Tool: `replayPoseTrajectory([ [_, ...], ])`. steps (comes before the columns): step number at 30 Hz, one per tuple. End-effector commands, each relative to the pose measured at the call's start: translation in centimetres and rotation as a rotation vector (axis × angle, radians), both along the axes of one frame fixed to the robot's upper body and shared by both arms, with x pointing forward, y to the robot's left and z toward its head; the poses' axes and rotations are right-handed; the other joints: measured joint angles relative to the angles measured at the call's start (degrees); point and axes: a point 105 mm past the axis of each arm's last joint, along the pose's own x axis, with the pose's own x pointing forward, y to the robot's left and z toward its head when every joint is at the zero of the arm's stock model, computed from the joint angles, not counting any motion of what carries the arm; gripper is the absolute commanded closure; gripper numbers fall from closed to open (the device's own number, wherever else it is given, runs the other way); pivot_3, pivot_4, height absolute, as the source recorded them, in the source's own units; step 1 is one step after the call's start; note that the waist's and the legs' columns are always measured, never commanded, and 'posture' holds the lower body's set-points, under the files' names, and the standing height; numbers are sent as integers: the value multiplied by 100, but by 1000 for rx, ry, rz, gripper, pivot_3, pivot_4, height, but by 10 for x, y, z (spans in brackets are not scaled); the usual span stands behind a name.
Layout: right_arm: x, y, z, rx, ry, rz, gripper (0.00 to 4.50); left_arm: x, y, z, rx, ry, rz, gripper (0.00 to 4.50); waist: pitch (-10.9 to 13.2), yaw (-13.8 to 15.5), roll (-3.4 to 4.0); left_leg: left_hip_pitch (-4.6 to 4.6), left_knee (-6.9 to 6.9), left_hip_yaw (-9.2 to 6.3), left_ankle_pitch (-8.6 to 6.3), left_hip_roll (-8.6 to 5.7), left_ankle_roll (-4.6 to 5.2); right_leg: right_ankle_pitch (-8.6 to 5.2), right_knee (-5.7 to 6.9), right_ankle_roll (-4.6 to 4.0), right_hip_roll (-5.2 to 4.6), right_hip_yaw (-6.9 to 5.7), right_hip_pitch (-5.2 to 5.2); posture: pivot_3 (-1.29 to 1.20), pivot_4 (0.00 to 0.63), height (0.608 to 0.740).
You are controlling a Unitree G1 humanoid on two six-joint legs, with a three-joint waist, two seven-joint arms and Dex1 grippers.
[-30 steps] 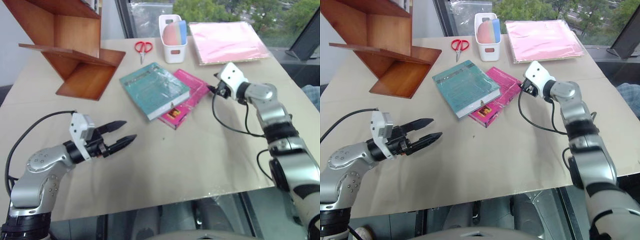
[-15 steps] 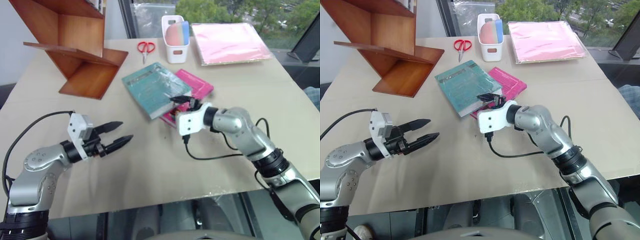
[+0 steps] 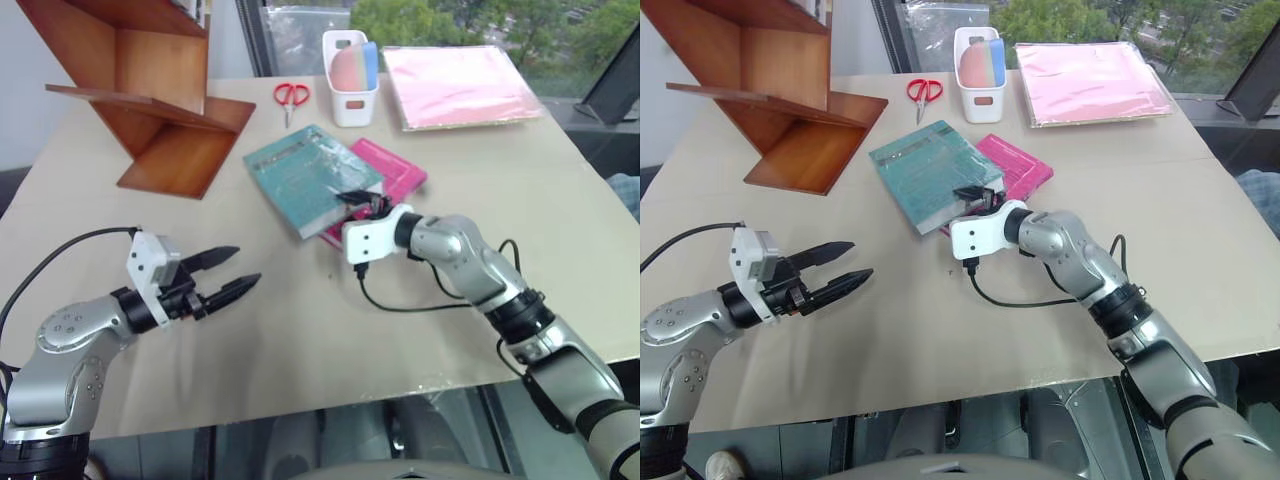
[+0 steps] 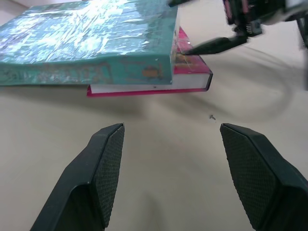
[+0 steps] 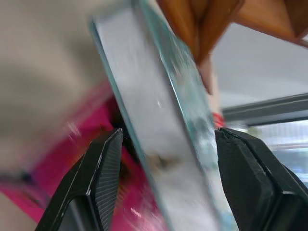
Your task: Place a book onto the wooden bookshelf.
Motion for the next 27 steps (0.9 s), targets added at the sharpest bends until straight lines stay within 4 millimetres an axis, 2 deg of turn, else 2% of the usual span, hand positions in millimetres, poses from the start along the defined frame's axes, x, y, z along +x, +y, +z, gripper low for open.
replayPoseTrajectory([
  [1,-13,-3,34,159,118,35,3162,-2,0,13,10,-60,-3,1068,0,3,0,0,0,0,0,0,0,0,0,0,0,0,0,0,150,740],
  [2,-15,-3,39,193,155,36,3780,-2,0,13,9,-60,-3,1068,0,1,0,2,1,0,0,0,0,1,2,1,0,0,0,0,150,740],
  [4,-22,2,49,261,239,70,4434,-1,0,13,8,-60,-1,1068,-1,0,-1,6,3,-2,0,1,0,1,8,0,2,-1,1,0,150,740],
  [6,-21,9,63,358,329,63,4434,0,0,13,7,-60,0,1068,-1,-17,-1,7,3,-3,1,4,-1,1,10,0,5,-3,1,0,150,740],
  [9,2,24,71,424,375,-38,4434,3,1,14,4,-59,0,1068,0,-55,0,8,3,-1,1,9,-1,1,14,-1,10,-2,-3,0,150,740],
  [13,39,42,54,370,353,-152,4434,5,0,13,-8,-57,3,1068,-9,-23,-12,6,3,-2,2,9,-3,1,7,-2,9,-6,-2,0,150,740],
  [15,52,47,35,274,345,-172,4434,5,-3,12,-15,-58,4,1068,-11,-17,-17,1,2,-1,2,3,-2,1,2,-2,3,-7,-1,0,150,740],
  [18,57,42,9,134,367,-138,4434,3,-4,11,-19,-60,9,1068,-10,-18,-17,-4,1,0,1,-4,-1,1,-3,-1,-4,-6,-2,0,150,740],
  [20,51,32,-9,38,391,-78,4434,2,-4,11,-22,-59,19,1068,-10,-18,-16,-2,-4,0,1,-4,-1,1,-2,-2,-4,-6,-4,0,150,740],
  [24,44,-4,-32,-78,425,-39,4434,0,-4,9,-23,-56,36,1068,-17,-8,-18,4,-4,-4,1,-1,-1,1,-1,-2,-2,-10,2,0,150,740],
  [27,37,-27,-42,-115,440,-26,4434,1,-4,8,-34,-51,46,1068,-34,22,-26,8,-2,-6,1,-3,-1,1,1,-2,-4,-11,8,0,150,740],
])
